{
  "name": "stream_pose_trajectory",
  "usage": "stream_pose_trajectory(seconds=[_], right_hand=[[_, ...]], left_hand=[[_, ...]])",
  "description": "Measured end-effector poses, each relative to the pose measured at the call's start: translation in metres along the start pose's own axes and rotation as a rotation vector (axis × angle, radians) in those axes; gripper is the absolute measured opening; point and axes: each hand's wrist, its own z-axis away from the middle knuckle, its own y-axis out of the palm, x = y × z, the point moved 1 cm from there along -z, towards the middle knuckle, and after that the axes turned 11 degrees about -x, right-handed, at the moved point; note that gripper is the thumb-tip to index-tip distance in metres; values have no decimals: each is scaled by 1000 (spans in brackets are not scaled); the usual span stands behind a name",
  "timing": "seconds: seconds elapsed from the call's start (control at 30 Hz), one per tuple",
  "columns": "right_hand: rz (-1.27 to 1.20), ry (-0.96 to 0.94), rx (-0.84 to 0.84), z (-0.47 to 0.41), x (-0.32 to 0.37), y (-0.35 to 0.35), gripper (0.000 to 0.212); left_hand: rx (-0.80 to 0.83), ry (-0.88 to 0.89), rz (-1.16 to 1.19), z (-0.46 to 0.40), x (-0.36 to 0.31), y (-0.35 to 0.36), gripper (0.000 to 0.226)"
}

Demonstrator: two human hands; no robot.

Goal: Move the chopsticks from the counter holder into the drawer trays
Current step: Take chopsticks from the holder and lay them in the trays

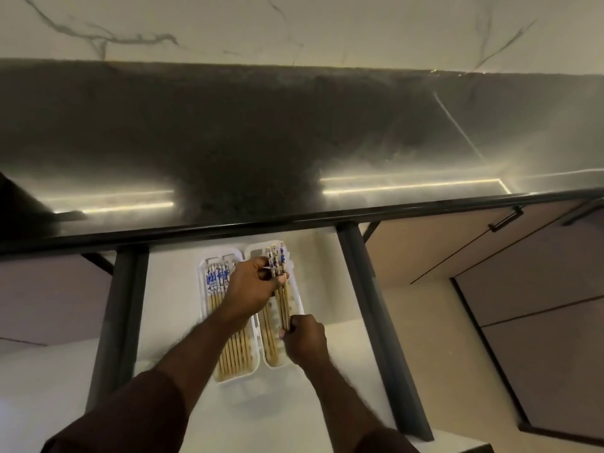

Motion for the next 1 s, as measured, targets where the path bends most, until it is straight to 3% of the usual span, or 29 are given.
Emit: stream_pose_trajectory(seconds=[0.27,0.43,0.63,1.0], right_hand=[[108,82,-59,-6,6,30,28],[142,136,-53,-18,9,34,28],[170,136,-44,-20,11,38,30],[269,67,-129,-17,8,46,28]], left_hand=[[-43,-52,-151,-26,27,19,37],[12,-92,-273,-36,41,27,37],[142,77,-548,-43,49,37,36],[366,178,-946,-51,60,52,27]])
